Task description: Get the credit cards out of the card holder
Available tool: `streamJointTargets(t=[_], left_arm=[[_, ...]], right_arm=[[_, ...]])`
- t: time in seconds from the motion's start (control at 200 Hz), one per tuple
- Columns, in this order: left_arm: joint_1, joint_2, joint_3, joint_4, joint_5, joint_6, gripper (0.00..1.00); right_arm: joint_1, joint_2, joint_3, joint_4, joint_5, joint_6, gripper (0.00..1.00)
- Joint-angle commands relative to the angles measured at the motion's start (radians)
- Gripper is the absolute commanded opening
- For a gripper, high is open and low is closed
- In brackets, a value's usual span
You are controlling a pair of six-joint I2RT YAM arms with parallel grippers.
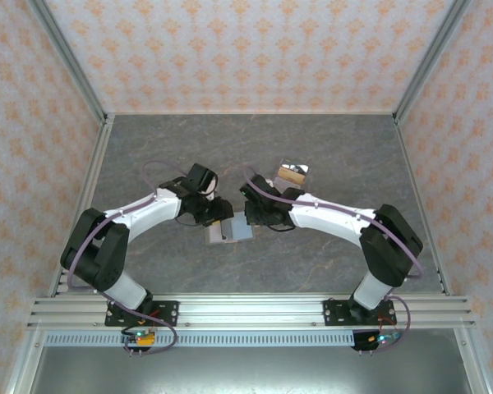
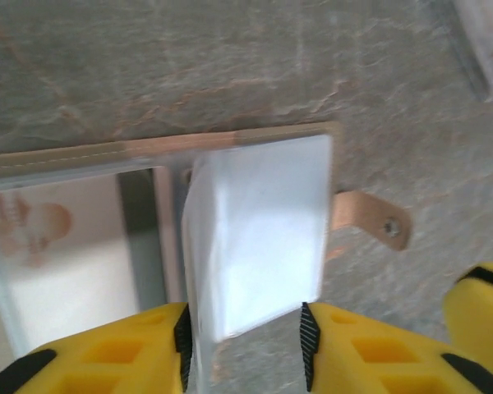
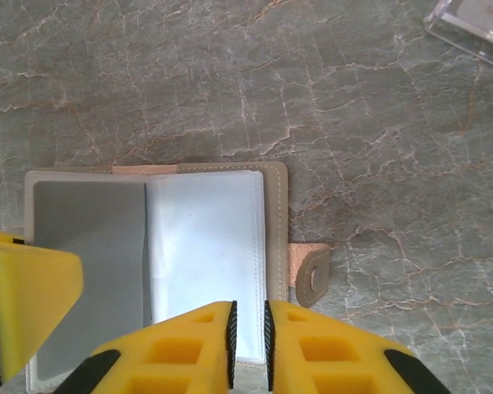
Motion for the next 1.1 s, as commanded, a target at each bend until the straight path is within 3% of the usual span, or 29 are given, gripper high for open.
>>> streamJointTargets(t=[0.0,0.25,0.556,0.801,1.096], left_arm=[[-0.021,0.009,-0.001,0.117,0.092,-0.071,0.46],[-0.05,0.045,0.013,0.161,0.109,-0.122,0.5],[-0.011,-0.017,-0.018,0.076,-0.028,-0.122,0.47],[0.053,-0.052,-0.109,0.087,-0.036,-0.123,0.44],[0.061,-0.044,-0.145,0.139,-0.004,-0.139,0.39]], right_arm=[[-0.01,-0.05,-0.019,-0.004,0.053,0.016,0.18],[-0.025,-0.09,-0.054,0.011,0.076,0.032,0.18],[-0.006,-0.078,-0.03,0.019,0.026,-0.06,0.24],[0.053,0.05,0.06,0.01,-0.041,-0.08,0.29],[0.06,0.192,0.117,-0.039,-0.029,-0.024,0.27]])
